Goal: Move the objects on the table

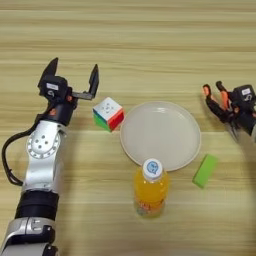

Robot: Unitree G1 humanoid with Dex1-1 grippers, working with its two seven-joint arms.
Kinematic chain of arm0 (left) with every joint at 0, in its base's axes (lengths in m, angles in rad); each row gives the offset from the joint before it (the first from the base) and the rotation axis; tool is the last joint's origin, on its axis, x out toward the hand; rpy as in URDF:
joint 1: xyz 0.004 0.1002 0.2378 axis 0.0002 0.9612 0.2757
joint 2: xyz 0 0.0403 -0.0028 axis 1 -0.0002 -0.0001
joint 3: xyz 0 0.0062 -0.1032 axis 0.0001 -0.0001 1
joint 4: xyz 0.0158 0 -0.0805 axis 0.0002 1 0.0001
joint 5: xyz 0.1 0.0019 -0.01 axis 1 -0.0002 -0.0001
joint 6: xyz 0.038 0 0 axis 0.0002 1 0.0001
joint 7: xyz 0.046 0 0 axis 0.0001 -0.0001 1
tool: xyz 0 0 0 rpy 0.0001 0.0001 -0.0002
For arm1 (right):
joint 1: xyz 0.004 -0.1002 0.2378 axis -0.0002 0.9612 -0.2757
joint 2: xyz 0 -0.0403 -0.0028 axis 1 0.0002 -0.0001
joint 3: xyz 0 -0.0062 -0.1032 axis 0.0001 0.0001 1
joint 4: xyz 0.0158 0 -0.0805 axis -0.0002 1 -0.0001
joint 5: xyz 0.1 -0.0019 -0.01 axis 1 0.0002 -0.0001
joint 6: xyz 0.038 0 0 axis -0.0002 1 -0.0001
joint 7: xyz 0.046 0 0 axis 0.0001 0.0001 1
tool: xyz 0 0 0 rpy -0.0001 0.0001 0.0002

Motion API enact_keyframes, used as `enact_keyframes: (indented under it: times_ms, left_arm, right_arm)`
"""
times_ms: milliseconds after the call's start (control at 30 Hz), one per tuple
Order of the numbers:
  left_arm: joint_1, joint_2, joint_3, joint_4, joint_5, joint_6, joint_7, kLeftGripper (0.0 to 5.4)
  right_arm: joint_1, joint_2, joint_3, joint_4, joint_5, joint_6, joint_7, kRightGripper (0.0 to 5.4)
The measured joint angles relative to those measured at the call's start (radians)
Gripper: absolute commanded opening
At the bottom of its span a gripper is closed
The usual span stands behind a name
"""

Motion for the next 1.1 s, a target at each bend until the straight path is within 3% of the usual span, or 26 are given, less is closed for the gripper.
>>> enact_keyframes:
  times_ms: [633,800,1100]
  left_arm:
    - [0.0,-0.002,0.0,0.0,-0.001,0.0,0.0,5.4]
    - [0.0,-0.002,0.0,-0.001,-0.002,-0.001,0.0,5.4]
    - [0.0,-0.002,0.0,-0.001,-0.002,-0.003,0.0,5.4]
  right_arm:
    - [0.018,0.0,0.015,-0.133,0.009,0.001,0.037,3.34]
    - [0.028,0.001,0.022,-0.226,0.021,0.007,0.05,3.34]
    - [0.053,0.003,0.056,-0.415,0.054,0.092,0.063,3.34]
